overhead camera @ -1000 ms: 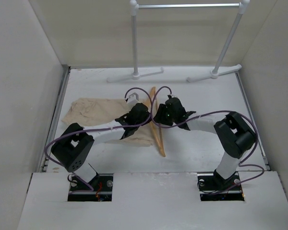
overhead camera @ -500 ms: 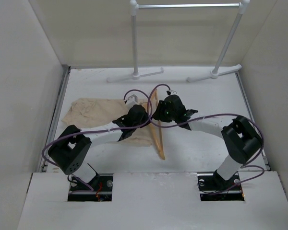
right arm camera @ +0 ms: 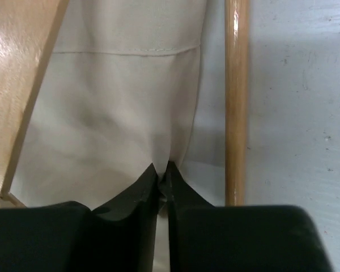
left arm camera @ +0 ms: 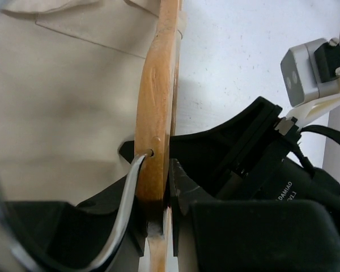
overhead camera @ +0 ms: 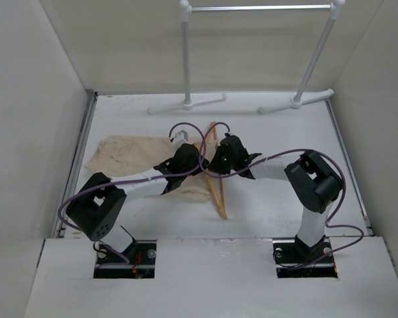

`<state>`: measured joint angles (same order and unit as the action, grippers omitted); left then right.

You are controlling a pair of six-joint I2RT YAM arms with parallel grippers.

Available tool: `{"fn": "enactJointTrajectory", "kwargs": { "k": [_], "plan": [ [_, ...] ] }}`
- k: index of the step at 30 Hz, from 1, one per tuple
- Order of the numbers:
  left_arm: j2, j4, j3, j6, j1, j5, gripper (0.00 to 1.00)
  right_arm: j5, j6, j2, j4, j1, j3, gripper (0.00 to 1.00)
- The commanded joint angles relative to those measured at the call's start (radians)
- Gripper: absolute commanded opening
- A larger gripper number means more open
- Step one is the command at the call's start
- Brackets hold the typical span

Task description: Place the trousers on the hanger

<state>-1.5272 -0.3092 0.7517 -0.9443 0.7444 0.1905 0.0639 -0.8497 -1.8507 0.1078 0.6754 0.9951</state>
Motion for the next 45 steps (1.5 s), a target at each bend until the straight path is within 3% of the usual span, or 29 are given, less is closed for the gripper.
{"fn": "enactJointTrajectory", "kwargs": {
  "k": [1,13,21,23,27,30,37,39,42,45],
  "plan": [
    [0.005,0.019,-0.025,0.016,-0.007,-0.013,0.02,0.05,-0.063,0.022,0.089,-0.007,-0.015,0.12],
    [0.074,0.128,-0.049,0.163,-0.142,-0.069,0.02,0.126,-0.019,0.295,0.006,-0.217,-0.076,0.11],
    [0.199,0.323,-0.063,0.321,-0.27,-0.059,0.02,0.142,0.037,0.315,-0.074,-0.363,-0.105,0.13],
    [0.232,0.338,-0.077,0.335,-0.299,-0.069,0.02,0.186,0.043,0.294,-0.074,-0.357,-0.086,0.21],
    [0.21,0.331,-0.077,0.331,-0.29,-0.08,0.02,0.25,0.061,0.234,-0.028,-0.209,-0.029,0.68],
    [0.196,0.308,-0.069,0.315,-0.256,-0.066,0.02,0.319,0.055,0.151,0.009,-0.104,0.017,0.72],
    [0.203,0.308,-0.075,0.306,-0.262,-0.068,0.02,0.3,0.017,-0.043,0.079,0.002,0.115,0.66],
    [0.208,0.309,-0.077,0.305,-0.262,-0.068,0.02,0.307,0.005,-0.099,0.078,0.003,0.14,0.52],
    [0.219,0.318,-0.077,0.305,-0.264,-0.063,0.02,0.3,-0.025,-0.102,0.101,0.002,0.117,0.15],
    [0.228,0.331,-0.08,0.308,-0.27,-0.062,0.02,0.239,-0.032,-0.003,0.124,-0.018,0.041,0.04]
  ]
}}
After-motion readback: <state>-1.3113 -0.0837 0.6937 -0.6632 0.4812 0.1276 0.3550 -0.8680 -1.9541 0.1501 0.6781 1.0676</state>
